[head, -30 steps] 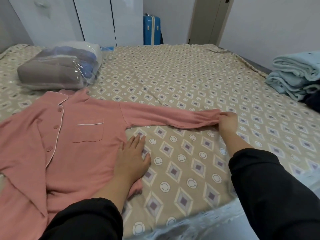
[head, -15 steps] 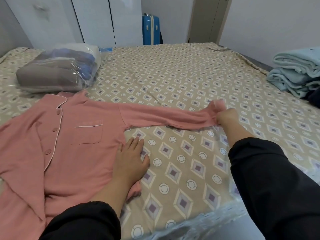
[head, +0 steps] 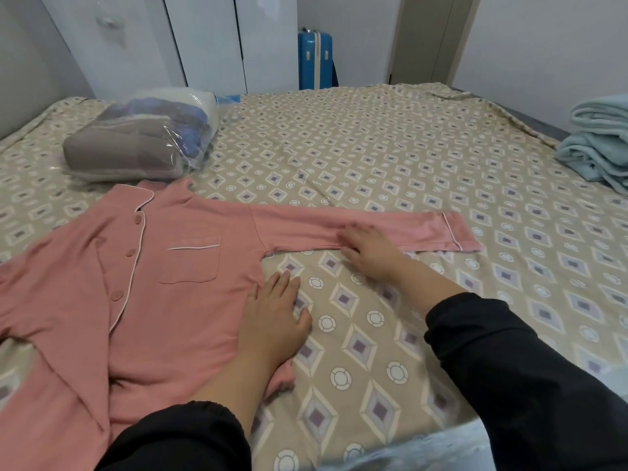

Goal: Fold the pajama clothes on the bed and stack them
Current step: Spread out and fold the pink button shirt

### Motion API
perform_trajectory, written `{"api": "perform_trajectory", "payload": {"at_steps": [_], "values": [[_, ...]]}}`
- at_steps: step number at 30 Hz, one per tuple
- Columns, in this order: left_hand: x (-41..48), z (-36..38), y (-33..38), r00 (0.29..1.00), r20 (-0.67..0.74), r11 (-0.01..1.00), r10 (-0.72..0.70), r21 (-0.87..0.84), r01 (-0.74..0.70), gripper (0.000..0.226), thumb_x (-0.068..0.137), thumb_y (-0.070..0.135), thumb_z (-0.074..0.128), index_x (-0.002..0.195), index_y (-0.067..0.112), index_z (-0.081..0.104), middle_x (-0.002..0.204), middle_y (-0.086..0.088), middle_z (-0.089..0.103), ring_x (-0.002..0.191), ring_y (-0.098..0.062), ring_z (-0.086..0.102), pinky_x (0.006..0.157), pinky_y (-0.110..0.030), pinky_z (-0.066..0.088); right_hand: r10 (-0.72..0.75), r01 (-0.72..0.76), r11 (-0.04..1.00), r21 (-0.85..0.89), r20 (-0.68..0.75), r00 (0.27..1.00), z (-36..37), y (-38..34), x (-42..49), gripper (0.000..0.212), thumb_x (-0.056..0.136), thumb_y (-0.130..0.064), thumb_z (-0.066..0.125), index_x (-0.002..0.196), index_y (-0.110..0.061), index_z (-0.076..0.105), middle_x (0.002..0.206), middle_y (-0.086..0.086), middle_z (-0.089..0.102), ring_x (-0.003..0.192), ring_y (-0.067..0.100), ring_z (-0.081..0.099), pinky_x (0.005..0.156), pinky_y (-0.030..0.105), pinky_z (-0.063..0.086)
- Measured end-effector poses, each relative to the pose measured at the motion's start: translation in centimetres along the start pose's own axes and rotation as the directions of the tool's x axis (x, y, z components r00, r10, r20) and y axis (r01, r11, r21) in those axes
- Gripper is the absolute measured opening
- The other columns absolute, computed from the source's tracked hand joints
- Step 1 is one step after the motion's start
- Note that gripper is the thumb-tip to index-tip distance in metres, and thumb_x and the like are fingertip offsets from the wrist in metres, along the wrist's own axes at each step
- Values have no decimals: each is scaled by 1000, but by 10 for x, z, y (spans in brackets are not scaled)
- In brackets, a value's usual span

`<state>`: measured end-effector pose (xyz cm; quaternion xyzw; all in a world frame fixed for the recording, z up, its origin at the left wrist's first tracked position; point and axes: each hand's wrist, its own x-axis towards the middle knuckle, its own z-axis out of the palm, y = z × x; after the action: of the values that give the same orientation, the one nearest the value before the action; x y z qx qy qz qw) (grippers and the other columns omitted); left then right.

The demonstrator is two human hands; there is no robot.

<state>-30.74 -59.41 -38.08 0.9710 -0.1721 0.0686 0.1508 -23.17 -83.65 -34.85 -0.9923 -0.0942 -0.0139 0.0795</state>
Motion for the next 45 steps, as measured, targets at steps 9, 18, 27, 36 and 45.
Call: {"api": "perform_trajectory", "payload": {"at_steps": [9,18,27,36,45], "values": [[1,2,-1,1000,0,1000,-4,-27,4,62,90,42,41,149,23,32,159,6,22,146,-10,12,118,-38,4,537,-537,843,-6,-12,843,8,1,18,61,98,-40,18,154,-21,4,161,8,-3,148,31,-5,111,64,-4],[1,0,1,1000,17,1000,6,-8,-6,63,86,34,37,147,19,34,159,1,24,146,-15,14,117,-43,8,412,-413,911,-13,90,907,34,-47,-33,58,100,-41,7,153,-24,-6,161,0,-14,147,19,-14,115,52,-10],[-60,-37,-6,969,225,983,-101,-127,132,60,101,34,21,154,11,3,163,-5,3,149,-18,1,120,-39,0,332,-347,925,156,115,936,26,-131,-142,57,101,-41,14,154,-20,9,162,-2,0,148,15,-2,117,46,-3],[-208,-87,-91,990,85,938,115,318,-137,53,90,37,39,137,17,54,145,-7,48,135,-28,44,106,-54,35,366,-374,379,846,234,901,9,-219,-178,72,98,-33,46,153,-12,5,155,5,29,140,28,30,115,46,25],[-269,-126,-141,941,-18,933,-338,125,338,69,90,31,50,152,26,21,161,-9,11,144,-31,20,109,-48,31,502,-336,397,854,105,859,16,-269,-190,24,87,-19,65,104,-5,56,95,9,62,87,24,59,77,36,49]]}}
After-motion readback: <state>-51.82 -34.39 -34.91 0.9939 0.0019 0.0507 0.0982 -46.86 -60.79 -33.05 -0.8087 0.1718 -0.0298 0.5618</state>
